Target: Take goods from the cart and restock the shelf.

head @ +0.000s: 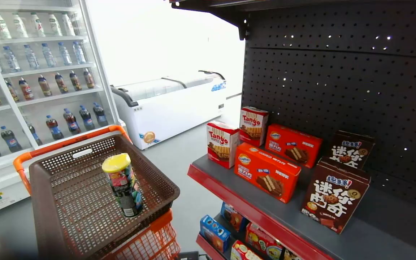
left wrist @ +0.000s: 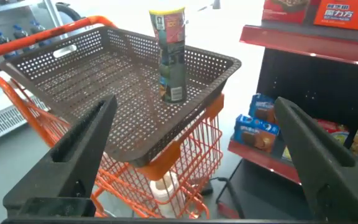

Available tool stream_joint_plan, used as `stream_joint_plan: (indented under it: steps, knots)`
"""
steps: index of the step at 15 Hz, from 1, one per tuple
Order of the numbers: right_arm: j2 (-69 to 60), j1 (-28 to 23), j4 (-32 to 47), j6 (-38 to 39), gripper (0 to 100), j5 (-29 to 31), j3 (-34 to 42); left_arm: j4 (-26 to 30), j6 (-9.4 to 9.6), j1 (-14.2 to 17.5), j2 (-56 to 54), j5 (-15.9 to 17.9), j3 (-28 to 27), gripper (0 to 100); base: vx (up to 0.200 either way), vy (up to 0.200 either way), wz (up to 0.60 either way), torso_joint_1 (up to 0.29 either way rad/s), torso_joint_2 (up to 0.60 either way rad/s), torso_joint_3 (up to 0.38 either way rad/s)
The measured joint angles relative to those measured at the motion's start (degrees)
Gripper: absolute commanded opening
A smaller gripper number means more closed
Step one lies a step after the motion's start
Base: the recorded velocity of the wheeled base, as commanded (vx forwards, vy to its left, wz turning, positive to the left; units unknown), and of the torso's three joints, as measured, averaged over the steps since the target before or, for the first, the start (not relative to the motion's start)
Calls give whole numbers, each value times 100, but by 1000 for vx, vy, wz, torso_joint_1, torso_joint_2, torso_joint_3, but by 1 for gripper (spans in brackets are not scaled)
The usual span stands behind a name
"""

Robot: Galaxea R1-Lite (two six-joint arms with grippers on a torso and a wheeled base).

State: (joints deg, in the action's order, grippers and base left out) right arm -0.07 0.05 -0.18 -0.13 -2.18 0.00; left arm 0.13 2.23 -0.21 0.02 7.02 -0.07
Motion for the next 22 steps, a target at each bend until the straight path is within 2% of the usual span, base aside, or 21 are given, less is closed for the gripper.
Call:
stream_joint_plan:
  steps: [4, 7, 11, 14, 16, 22]
  knots:
    - [0, 0, 2, 0, 100, 2, 0, 11, 39, 10, 0, -98, -28, 100, 0, 0, 0, 0, 0, 0]
    - [0, 0, 2, 0, 100, 0, 0, 62, 255, -34, 306, -196, -552, 100, 0, 0, 0, 0, 0, 0]
    - [0, 0, 2, -2, 100, 2, 0, -21, 346, -108, 2216, -308, -1453, 100, 0, 0, 0, 0, 0, 0]
    - [0, 0, 2, -2, 100, 2, 0, -366, 395, -122, 3685, -357, -1809, 100, 0, 0, 0, 0, 0, 0]
    - [0, 2, 2, 0, 100, 2, 0, -829, 425, -12, 4634, -357, -1894, 100, 0, 0, 0, 0, 0, 0]
    - [0, 5, 2, -2, 100, 2, 0, -2933, 452, 106, 7318, -361, -2120, 100, 0, 0, 0, 0, 0, 0]
